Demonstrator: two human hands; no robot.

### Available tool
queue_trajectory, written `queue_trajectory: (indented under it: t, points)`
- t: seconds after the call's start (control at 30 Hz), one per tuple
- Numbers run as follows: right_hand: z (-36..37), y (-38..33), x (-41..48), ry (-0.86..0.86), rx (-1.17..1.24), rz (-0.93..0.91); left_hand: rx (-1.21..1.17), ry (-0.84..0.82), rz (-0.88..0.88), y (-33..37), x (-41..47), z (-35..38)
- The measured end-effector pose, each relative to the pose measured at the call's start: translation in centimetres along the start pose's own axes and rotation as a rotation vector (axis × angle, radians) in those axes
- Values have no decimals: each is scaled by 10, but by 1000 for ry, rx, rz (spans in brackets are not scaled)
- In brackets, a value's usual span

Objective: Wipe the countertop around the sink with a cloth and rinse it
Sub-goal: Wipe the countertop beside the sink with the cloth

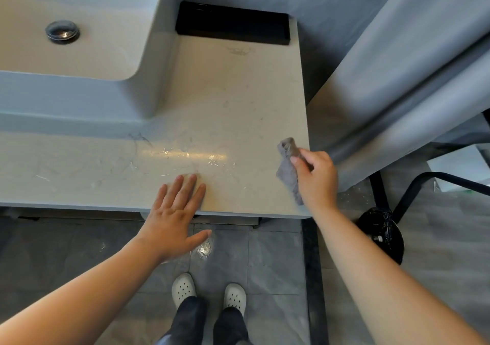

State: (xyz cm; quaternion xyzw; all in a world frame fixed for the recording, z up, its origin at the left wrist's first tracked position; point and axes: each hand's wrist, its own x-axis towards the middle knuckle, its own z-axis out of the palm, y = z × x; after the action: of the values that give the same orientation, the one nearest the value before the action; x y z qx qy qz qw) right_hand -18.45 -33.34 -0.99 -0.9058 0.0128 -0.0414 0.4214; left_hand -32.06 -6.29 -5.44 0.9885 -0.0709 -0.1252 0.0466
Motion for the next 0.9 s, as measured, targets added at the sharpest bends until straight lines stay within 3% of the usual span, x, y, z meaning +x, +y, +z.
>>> queue_trajectory:
  t: [0.23, 0.6, 0.9]
  points:
    - [25, 21, 14, -41, -166, 28, 5, 6, 18, -2, 0, 0]
    - [61, -2, -40, -74, -207, -166, -6, -45, 27, -4, 0, -4]
    - [62, -9, -88, -167, -153, -186, -159, -59, 69, -20, -1, -20]
